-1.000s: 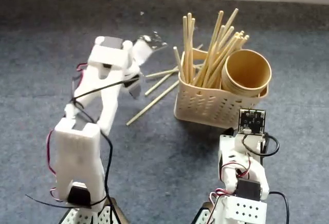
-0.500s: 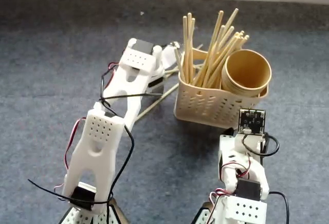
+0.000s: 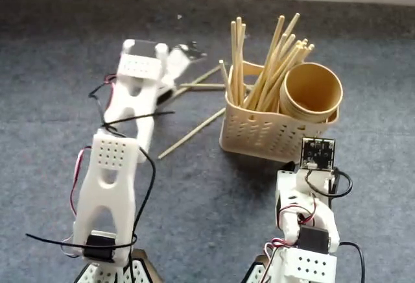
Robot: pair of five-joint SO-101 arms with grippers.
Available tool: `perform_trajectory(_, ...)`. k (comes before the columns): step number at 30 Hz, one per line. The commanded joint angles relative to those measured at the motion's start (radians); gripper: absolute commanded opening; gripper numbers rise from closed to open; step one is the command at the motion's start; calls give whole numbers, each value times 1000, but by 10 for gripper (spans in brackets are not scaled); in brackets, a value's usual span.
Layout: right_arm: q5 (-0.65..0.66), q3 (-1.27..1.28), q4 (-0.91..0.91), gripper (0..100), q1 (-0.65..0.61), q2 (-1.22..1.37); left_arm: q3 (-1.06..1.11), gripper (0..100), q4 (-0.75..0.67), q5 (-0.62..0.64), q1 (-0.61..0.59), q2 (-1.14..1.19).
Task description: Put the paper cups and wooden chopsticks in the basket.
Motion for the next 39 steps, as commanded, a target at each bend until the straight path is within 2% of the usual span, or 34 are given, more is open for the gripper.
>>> perform_trajectory(1,-2,21,-21,336,-5,2,65,5,17,-2,-50,-64)
perform_trajectory(7,-2,21,-22,336,-5,2,498,5,17,-147,-51,-349)
perform_trajectory(11,-2,21,-22,336,-5,2,851,5,15,-264,-39,-697)
perform_trajectory(16,-2,21,-22,336,-5,2,1112,5,-23,-270,-27,-1204)
perform_trajectory(20,-2,21,-22,336,-5,2,1152,5,-144,-109,-15,-1546)
perform_trajectory(23,-2,21,-22,336,-5,2,1152,5,-272,130,41,-1704)
perform_trajectory(26,-2,22,-22,336,-5,2,1153,5,-433,384,147,-1782)
perform_trajectory(31,-2,22,-22,336,-5,2,1158,5,-779,700,390,-1784)
perform_trajectory(34,-2,22,-22,336,-5,2,1158,6,-930,856,512,-1710)
perform_trajectory(37,-2,22,-22,336,-5,2,1158,6,-1007,939,542,-1612)
perform_trajectory(39,-2,22,-22,336,-5,2,1158,6,-1042,931,542,-1527)
